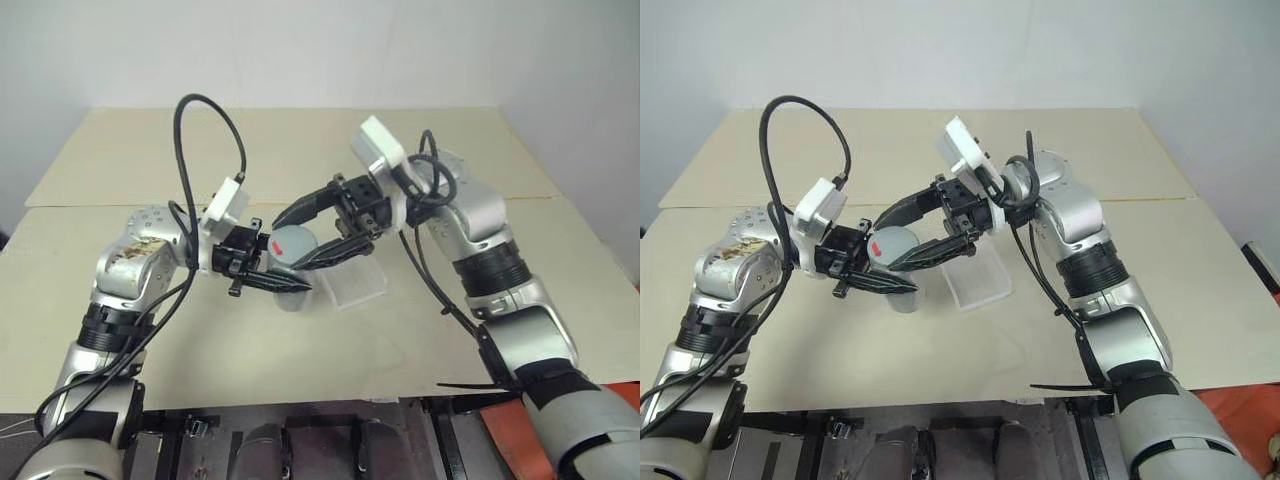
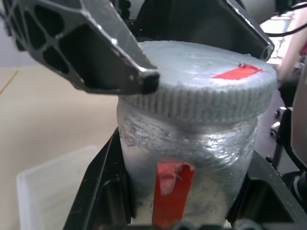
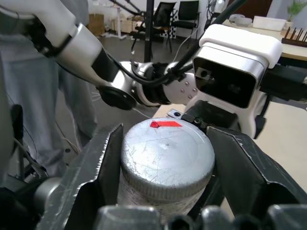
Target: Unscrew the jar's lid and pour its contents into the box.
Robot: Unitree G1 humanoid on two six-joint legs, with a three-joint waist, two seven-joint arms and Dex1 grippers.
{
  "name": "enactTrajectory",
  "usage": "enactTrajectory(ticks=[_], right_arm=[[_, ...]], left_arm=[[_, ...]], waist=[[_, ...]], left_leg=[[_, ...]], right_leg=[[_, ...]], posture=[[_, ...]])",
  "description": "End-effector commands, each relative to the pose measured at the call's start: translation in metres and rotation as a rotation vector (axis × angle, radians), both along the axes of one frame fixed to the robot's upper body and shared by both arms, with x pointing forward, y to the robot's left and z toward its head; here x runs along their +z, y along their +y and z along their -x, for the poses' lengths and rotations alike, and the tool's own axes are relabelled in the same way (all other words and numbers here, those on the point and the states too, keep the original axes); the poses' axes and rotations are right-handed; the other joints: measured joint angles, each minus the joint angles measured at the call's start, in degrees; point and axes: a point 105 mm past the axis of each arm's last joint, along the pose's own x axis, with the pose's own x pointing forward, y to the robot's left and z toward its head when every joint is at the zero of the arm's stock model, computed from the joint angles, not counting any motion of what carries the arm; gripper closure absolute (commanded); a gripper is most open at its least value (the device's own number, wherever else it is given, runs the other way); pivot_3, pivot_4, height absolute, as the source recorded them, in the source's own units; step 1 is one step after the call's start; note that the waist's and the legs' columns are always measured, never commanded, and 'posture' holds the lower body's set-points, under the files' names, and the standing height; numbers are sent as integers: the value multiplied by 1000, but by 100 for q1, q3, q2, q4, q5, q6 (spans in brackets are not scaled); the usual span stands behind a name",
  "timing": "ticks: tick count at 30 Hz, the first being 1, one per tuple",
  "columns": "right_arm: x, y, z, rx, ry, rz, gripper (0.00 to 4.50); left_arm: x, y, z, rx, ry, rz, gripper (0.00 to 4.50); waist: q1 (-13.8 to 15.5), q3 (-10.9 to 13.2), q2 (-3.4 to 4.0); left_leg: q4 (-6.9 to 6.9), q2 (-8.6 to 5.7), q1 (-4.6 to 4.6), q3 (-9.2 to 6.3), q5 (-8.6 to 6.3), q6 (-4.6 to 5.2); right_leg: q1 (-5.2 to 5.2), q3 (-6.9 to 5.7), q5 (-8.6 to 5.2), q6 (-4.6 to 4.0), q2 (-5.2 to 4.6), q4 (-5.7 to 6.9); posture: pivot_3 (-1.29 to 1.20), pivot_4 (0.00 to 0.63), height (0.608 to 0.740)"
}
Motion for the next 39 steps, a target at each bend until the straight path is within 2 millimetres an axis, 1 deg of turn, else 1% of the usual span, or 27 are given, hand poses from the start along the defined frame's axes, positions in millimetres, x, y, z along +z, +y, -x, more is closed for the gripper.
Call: enactTrajectory(ticks=[1,2,6,9,11,13,18,20,23,27,32,39], right_arm=[[4,-18,-7,-160,-50,-40,242],[6,-20,-7,-178,-49,-52,28],[20,-41,-2,-352,-58,-143,28],[24,-44,8,-413,-62,-173,28],[24,-40,15,-452,-65,-177,28],[24,-33,22,-470,-62,-189,28],[20,-8,22,-529,-29,-196,28],[17,1,18,-559,-20,-192,28],[15,10,10,-599,-16,-185,28],[16,13,-2,-649,13,-185,28],[21,-5,-10,-679,39,-205,28],[20,-42,-26,-781,23,-186,28]], left_arm=[[22,1,7,-5,-84,67,2569],[22,2,5,8,-83,71,2569],[21,8,-7,103,-72,98,2569],[19,8,-15,158,-74,117,2569],[17,6,-20,189,-70,130,2569],[15,3,-20,190,-69,132,2569],[12,-2,-20,181,-68,128,2569],[13,-2,-20,178,-70,128,2569],[13,-3,-19,178,-74,127,2569],[15,-1,-19,181,-80,125,2569],[15,5,-17,189,-83,120,2569],[17,14,-14,181,-85,99,2569]], waist=[[54,0,0],[59,0,-1],[62,1,0],[51,1,0],[27,1,0],[3,1,0],[-20,1,0],[-21,1,0],[-20,1,0],[-11,1,0],[-15,1,0],[-19,1,0]], left_leg=[[8,0,-21,-2,5,-8],[15,-3,-31,1,6,-10],[20,-2,-32,1,6,-10],[20,-2,-31,1,6,-10],[20,0,-27,2,5,-9],[19,0,-27,1,0,0],[20,0,-24,1,-3,5],[20,0,-24,1,-2,5],[20,0,-25,1,-2,4],[20,-1,-26,1,-2,5],[20,0,-27,1,-2,5],[20,0,-27,0,-12,21]], right_leg=[[-13,-3,0,0,-3,3],[-26,0,0,1,-6,9],[-27,-1,0,0,-5,15],[-27,0,0,0,-4,15],[-27,4,0,0,-1,15],[-27,5,0,0,1,14],[-27,6,0,0,2,15],[-28,6,0,-1,2,15],[-28,6,0,-1,3,17],[-26,5,0,-1,2,17],[-26,5,0,0,3,18],[-27,5,0,-1,3,15]], posture=[[0,150,740],[0,150,740],[0,150,740],[0,150,740],[0,150,740],[0,150,740],[0,150,740],[0,150,740],[0,150,740],[0,150,740],[0,150,740],[0,150,740]])
